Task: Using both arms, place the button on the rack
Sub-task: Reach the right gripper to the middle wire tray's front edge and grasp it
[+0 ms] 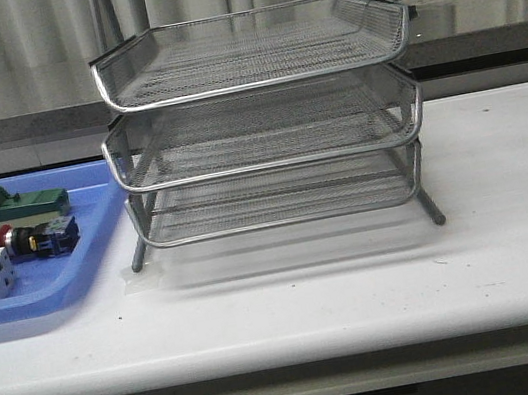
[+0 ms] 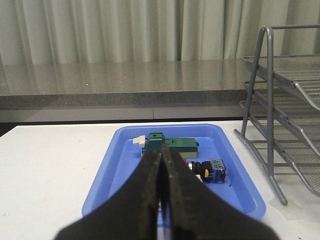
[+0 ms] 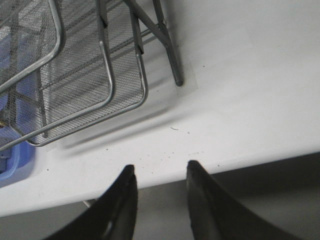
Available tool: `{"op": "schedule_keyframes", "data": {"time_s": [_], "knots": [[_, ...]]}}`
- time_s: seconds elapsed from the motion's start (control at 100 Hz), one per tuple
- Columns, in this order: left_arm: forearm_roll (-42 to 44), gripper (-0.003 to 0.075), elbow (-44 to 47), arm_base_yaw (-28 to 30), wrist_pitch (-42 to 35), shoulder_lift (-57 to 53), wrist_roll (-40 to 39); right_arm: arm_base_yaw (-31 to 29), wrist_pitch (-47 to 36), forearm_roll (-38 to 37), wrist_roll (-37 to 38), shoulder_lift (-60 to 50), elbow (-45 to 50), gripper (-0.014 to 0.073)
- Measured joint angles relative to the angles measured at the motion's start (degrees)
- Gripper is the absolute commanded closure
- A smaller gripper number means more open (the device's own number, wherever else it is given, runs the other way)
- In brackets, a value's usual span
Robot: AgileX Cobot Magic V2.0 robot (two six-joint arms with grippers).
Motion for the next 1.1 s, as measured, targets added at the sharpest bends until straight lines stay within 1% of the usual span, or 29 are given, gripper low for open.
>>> {"op": "schedule_keyframes", "data": {"time_s": [0.13,0.27,0.44,0.65,0.78,0.85,0.92,1.1], "knots": [[0.00,0.0741,0.00,0.00,0.00,0.00,0.00,2.94,-4.70,6.71,-4.26,4.57,0.00,0.0277],[0.00,0.0741,0.00,0.00,0.00,0.00,0.00,6.01,-8.57,16.47,-11.98,10.19,-0.05,0.0277],[0.00,0.0741,0.00,0.00,0.00,0.00,0.00,7.74,-10.23,31.40,-25.84,16.59,-1.22,0.0277],[0.00,0.0741,0.00,0.00,0.00,0.00,0.00,7.79,-8.61,51.07,-44.64,22.85,-4.22,0.0277],[0.00,0.0741,0.00,0.00,0.00,0.00,0.00,7.79,-6.86,60.58,-52.57,26.48,-5.04,0.0277],[0.00,0.0741,0.00,0.00,0.00,0.00,0.00,7.79,-5.98,63.95,-55.28,28.60,-5.13,0.0277],[0.00,0.0741,0.00,0.00,0.00,0.00,0.00,7.79,-4.98,65.74,-57.43,30.58,-5.27,0.0277],[0.00,0.0741,0.00,0.00,0.00,0.00,0.00,7.89,-2.68,66.52,-59.84,34.58,-5.81,0.0277]]}}
